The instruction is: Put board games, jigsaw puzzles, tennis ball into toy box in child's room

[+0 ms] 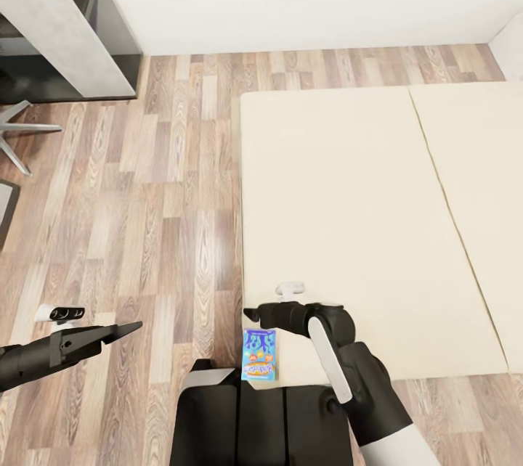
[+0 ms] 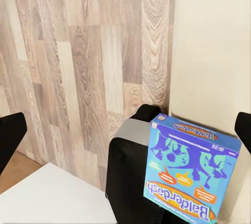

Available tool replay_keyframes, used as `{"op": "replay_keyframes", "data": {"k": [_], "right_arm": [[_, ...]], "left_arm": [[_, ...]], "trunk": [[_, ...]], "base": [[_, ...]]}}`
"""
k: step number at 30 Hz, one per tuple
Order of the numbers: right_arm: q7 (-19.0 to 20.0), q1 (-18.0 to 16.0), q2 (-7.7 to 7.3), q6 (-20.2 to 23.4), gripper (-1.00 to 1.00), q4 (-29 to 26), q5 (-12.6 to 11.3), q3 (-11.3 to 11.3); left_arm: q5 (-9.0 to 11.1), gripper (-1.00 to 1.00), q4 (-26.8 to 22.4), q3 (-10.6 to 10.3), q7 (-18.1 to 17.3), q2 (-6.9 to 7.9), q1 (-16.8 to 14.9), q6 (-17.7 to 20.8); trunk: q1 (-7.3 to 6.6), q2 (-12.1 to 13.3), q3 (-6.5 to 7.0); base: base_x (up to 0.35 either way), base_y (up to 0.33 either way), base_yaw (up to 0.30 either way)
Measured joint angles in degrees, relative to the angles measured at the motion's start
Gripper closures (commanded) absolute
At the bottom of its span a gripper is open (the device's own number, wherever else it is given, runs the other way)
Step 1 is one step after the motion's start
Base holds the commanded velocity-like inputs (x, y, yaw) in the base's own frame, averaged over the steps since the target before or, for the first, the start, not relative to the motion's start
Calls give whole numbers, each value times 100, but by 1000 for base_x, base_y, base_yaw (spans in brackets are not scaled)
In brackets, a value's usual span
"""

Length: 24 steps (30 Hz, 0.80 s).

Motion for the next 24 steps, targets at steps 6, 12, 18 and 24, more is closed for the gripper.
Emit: {"op": "replay_keyframes", "data": {"k": [6,12,18,24], "right_arm": [[7,67,2,91,-100,-161,0,0],[12,185,-3,93,-100,-394,-20,-3],[17,253,3,71,-100,-457,-27,-7],[23,268,5,61,-100,-470,-31,-46]], "left_arm": [[-1,-100,0,-3,0,-3,0,0],[5,-100,0,8,0,2,0,0],[12,-100,0,12,0,7,0,0],[12,-100,0,26,0,18,0,0]], "trunk": [[0,0,56],[0,0,112],[0,0,168],[0,0,224]], "base": [[0,0,0],[0,0,0],[0,0,0],[0,0,0]]}}
